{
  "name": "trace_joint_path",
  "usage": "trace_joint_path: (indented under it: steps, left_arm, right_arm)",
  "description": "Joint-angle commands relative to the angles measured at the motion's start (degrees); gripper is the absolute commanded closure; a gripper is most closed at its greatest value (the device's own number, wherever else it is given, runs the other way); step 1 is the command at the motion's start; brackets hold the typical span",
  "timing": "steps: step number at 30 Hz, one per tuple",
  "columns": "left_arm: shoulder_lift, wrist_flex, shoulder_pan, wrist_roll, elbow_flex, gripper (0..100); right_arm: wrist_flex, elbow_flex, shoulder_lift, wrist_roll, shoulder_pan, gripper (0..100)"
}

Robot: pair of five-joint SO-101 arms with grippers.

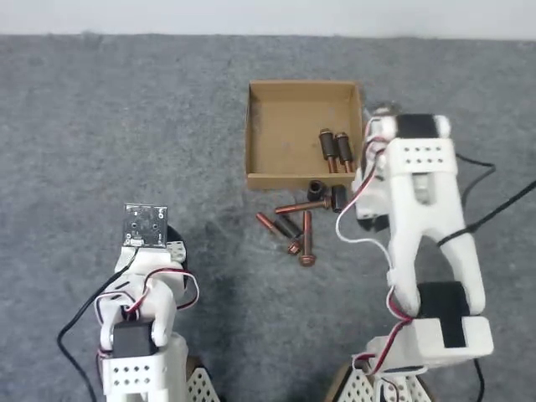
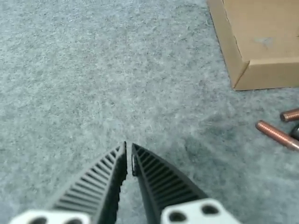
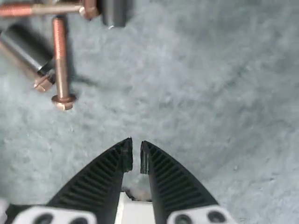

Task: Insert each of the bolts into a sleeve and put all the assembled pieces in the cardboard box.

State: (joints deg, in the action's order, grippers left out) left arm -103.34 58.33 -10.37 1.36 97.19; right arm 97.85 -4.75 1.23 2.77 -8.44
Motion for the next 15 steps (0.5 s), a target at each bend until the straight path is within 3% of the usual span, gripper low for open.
trace_joint_path:
  steps: [1,15]
  left_arm:
    - [-0.88,-1.85,0.0,0.44,-0.66,99]
    - [-0.88,-1.85,-0.18,0.44,-0.66,99]
  right_arm:
    - [-7.25,-3.52,-3.3,-0.7,-1.8,99.3]
    - [-28.18,-6.59,9.98,-4.4,-4.88,97.3]
